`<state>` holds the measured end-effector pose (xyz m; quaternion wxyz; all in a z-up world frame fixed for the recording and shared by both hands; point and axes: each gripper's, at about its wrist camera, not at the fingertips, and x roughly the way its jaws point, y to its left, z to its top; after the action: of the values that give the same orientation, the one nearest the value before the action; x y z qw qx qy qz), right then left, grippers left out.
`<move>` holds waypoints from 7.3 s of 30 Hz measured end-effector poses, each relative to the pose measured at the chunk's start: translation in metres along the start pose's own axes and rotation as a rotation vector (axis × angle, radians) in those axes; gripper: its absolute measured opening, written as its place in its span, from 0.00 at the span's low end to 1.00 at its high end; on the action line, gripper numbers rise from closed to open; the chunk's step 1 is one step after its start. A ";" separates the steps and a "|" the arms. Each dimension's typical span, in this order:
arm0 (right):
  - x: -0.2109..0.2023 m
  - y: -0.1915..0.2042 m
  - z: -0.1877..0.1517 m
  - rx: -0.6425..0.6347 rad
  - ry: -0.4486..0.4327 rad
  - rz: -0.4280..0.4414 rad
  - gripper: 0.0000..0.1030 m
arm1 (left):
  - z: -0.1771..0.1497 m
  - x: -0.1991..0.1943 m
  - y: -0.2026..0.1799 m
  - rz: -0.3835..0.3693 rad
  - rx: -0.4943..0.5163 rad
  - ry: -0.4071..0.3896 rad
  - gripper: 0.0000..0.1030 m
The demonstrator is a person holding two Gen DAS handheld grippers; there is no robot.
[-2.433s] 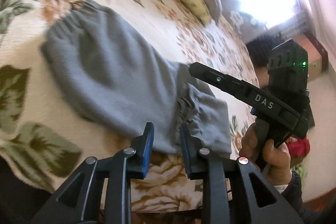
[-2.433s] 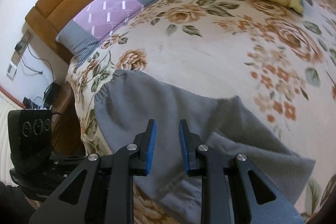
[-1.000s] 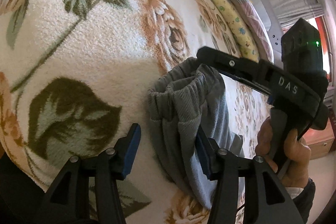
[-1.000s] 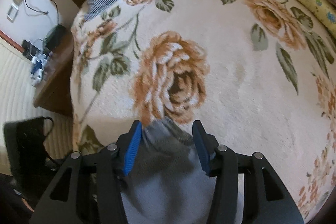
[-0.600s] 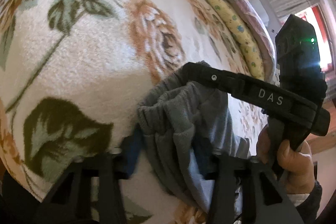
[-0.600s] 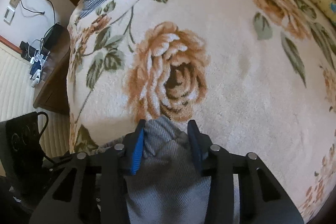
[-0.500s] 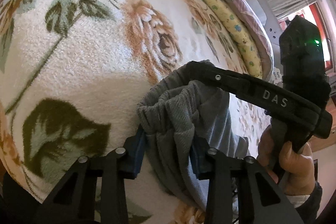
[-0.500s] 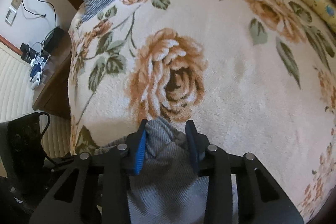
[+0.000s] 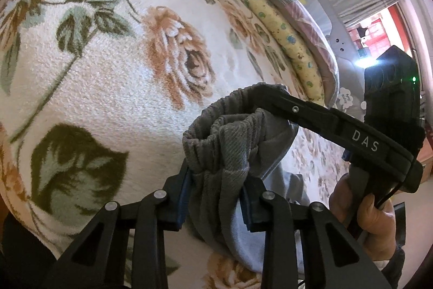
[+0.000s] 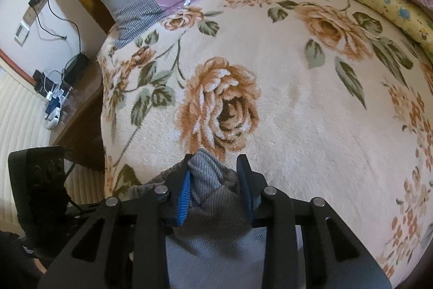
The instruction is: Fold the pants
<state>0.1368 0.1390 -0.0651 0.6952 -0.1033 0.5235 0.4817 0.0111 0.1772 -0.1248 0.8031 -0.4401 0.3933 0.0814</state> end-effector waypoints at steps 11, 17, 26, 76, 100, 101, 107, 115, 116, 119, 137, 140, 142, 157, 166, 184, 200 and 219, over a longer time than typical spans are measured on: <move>-0.045 -0.007 -0.021 0.069 -0.096 0.013 0.30 | -0.007 -0.013 -0.030 -0.040 0.045 -0.010 0.29; -0.073 -0.015 -0.039 0.111 -0.162 0.012 0.30 | -0.014 -0.017 -0.053 -0.064 0.090 -0.004 0.29; -0.122 -0.034 -0.078 0.190 -0.253 0.003 0.30 | -0.034 -0.020 -0.093 -0.105 0.177 0.027 0.28; -0.193 -0.173 -0.306 0.682 -0.461 0.015 0.15 | -0.180 0.082 -0.215 -0.093 0.595 0.391 0.28; -0.204 -0.079 -0.303 0.584 -0.395 -0.223 0.41 | -0.104 0.012 -0.149 -0.074 0.539 0.256 0.39; -0.200 -0.076 -0.304 0.585 -0.391 -0.212 0.41 | -0.101 0.014 -0.145 -0.063 0.530 0.251 0.39; -0.179 -0.068 -0.299 0.560 -0.328 -0.267 0.05 | -0.102 0.024 -0.141 -0.057 0.526 0.272 0.40; -0.178 -0.078 -0.325 0.616 -0.306 -0.265 0.06 | -0.116 0.046 -0.135 -0.015 0.565 0.321 0.41; -0.175 -0.078 -0.326 0.616 -0.304 -0.270 0.06 | -0.117 0.047 -0.134 -0.006 0.567 0.321 0.41; -0.175 -0.080 -0.326 0.633 -0.313 -0.259 0.07 | -0.115 0.044 -0.132 -0.005 0.565 0.319 0.42; -0.183 -0.090 -0.310 0.711 -0.375 -0.346 0.75 | -0.100 0.058 -0.151 0.013 0.618 0.309 0.47; -0.174 -0.096 -0.318 0.738 -0.350 -0.333 0.75 | -0.098 0.064 -0.151 0.032 0.632 0.313 0.48; -0.171 -0.099 -0.326 0.761 -0.345 -0.318 0.75 | -0.095 0.066 -0.150 0.024 0.629 0.321 0.48; -0.159 -0.111 -0.307 0.765 -0.345 -0.266 0.75 | -0.084 0.086 -0.153 0.009 0.626 0.354 0.56; -0.150 -0.118 -0.323 0.795 -0.380 -0.185 0.75 | -0.083 0.101 -0.132 -0.026 0.544 0.411 0.65; -0.144 -0.111 -0.321 0.744 -0.420 -0.165 0.45 | -0.090 0.102 -0.135 -0.082 0.529 0.405 0.44; -0.170 -0.086 -0.320 0.712 -0.461 -0.180 0.40 | -0.102 0.057 -0.162 -0.054 0.611 0.322 0.30; -0.175 -0.084 -0.282 0.647 -0.462 -0.186 0.40 | -0.086 0.042 -0.176 0.028 0.672 0.207 0.29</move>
<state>0.0268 -0.1855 -0.0720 0.8316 0.1850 0.4666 0.2376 0.0751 -0.0029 -0.0672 0.8579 -0.1514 0.4834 -0.0865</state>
